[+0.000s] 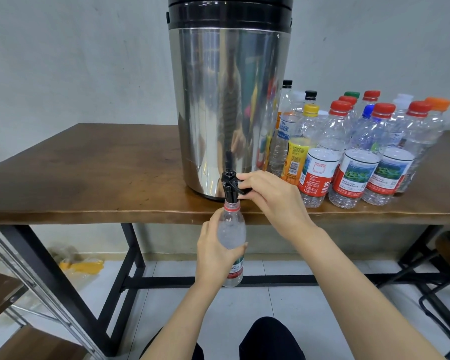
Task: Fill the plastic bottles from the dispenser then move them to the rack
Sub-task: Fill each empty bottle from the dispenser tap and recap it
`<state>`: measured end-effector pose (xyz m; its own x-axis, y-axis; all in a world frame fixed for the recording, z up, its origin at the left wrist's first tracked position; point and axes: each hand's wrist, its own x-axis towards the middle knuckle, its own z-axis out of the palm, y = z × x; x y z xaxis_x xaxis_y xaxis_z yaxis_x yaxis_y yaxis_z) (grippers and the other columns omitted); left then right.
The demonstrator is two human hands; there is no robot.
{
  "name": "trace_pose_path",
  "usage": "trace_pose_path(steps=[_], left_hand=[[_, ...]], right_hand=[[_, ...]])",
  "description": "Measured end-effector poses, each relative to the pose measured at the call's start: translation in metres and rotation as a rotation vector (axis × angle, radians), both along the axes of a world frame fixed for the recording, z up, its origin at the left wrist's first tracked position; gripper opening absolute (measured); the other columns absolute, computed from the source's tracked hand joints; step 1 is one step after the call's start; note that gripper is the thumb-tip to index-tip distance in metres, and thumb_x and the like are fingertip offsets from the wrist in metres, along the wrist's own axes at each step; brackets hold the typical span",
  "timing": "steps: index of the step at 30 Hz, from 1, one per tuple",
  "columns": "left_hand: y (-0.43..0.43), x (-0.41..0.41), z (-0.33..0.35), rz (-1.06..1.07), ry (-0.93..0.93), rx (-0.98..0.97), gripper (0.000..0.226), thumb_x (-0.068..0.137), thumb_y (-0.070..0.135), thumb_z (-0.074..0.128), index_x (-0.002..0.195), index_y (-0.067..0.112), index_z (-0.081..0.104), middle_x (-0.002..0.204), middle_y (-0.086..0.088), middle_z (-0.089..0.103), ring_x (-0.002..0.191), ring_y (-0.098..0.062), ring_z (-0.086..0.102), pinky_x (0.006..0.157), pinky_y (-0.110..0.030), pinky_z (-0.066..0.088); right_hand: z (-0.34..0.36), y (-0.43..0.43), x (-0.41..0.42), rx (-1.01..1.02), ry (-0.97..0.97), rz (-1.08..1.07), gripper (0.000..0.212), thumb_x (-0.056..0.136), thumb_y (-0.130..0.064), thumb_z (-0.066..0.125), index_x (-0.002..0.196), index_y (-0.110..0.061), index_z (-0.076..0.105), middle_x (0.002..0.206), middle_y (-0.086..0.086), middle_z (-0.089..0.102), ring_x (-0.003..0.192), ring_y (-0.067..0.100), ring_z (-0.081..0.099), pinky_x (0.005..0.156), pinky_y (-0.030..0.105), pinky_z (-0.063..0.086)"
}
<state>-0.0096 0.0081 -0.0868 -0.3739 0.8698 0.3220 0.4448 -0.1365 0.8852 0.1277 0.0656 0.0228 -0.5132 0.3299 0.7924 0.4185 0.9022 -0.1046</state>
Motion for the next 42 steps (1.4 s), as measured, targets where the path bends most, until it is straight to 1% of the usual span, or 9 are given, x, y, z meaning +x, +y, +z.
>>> trace_pose_path(steps=[4,10,15,19,27,30,34,38,42], left_hand=[[0.001,0.000,-0.001,0.003,0.002,-0.016,0.089,0.067,0.021,0.088,0.137,0.041,0.038,0.126,0.014,0.048,0.113,-0.002,0.043,0.093,-0.023,0.037],[0.002,0.000,-0.001,0.012,0.016,-0.010,0.089,0.068,0.022,0.089,0.141,0.033,0.040,0.128,0.012,0.049,0.115,-0.003,0.043,0.095,-0.024,0.037],[0.001,0.000,-0.001,0.007,-0.003,-0.017,0.088,0.068,0.019,0.088,0.140,0.034,0.040,0.122,0.016,0.047,0.112,-0.001,0.043,0.091,-0.021,0.036],[0.002,-0.001,-0.002,0.008,-0.021,-0.032,0.089,0.068,0.017,0.088,0.140,0.035,0.040,0.123,0.015,0.049,0.114,-0.004,0.046,0.092,-0.023,0.039],[0.002,-0.003,-0.002,-0.002,-0.001,-0.023,0.089,0.066,0.019,0.089,0.139,0.035,0.041,0.124,0.012,0.049,0.115,-0.006,0.046,0.092,-0.023,0.040],[0.001,-0.003,-0.002,-0.011,0.006,-0.005,0.087,0.066,0.018,0.089,0.136,0.039,0.041,0.123,0.013,0.049,0.111,-0.002,0.046,0.087,-0.012,0.037],[0.000,-0.006,-0.004,-0.018,0.016,0.006,0.089,0.066,0.018,0.088,0.135,0.045,0.039,0.121,0.014,0.050,0.106,0.002,0.049,0.081,-0.004,0.035],[0.000,-0.006,-0.005,-0.016,0.016,0.004,0.089,0.065,0.018,0.089,0.138,0.037,0.042,0.123,0.012,0.051,0.109,-0.001,0.048,0.082,0.000,0.036],[-0.003,-0.006,-0.007,-0.027,0.007,-0.031,0.089,0.065,0.020,0.090,0.138,0.038,0.041,0.124,0.011,0.051,0.113,-0.008,0.051,0.091,-0.021,0.043]], right_hand=[[0.006,-0.001,0.002,0.029,-0.058,-0.010,0.011,0.089,-0.010,0.066,0.099,-0.008,0.069,0.111,0.006,0.071,0.106,0.020,0.067,0.078,0.038,0.060],[0.012,-0.005,0.003,0.045,-0.117,-0.018,0.022,0.081,0.004,0.074,0.100,-0.007,0.069,0.103,0.006,0.070,0.094,0.019,0.067,0.079,0.019,0.052],[0.031,-0.005,-0.007,0.065,-0.171,-0.026,0.016,0.092,-0.020,0.055,0.098,-0.013,0.067,0.093,0.002,0.066,0.084,0.019,0.066,0.062,0.035,0.057],[0.053,0.010,-0.039,-0.082,-0.192,-0.109,0.014,0.095,-0.024,0.059,0.101,-0.017,0.070,0.089,-0.002,0.067,0.084,0.020,0.064,0.072,0.040,0.056],[0.055,0.017,-0.043,-0.360,-0.014,-0.018,0.014,0.094,-0.026,0.061,0.091,-0.018,0.073,0.083,-0.007,0.070,0.076,0.010,0.062,0.073,0.037,0.055],[0.058,0.015,-0.037,-0.548,0.072,0.087,0.009,0.091,-0.017,0.066,0.096,-0.017,0.074,0.079,-0.004,0.071,0.062,0.005,0.062,0.065,0.022,0.055],[0.036,0.025,-0.009,-0.615,0.300,0.007,0.013,0.095,-0.014,0.062,0.102,-0.020,0.071,0.077,-0.007,0.070,0.063,0.009,0.064,0.060,0.028,0.056],[-0.003,0.044,0.015,-0.571,-0.092,-0.397,0.025,0.098,-0.019,0.059,0.121,-0.014,0.066,0.111,0.003,0.065,0.101,0.020,0.062,0.091,0.041,0.052],[-0.030,0.047,0.016,-0.674,-0.445,-0.481,0.040,0.103,-0.022,0.049,0.142,-0.017,0.050,0.151,0.011,0.042,0.131,0.033,0.039,0.110,0.045,0.034]])
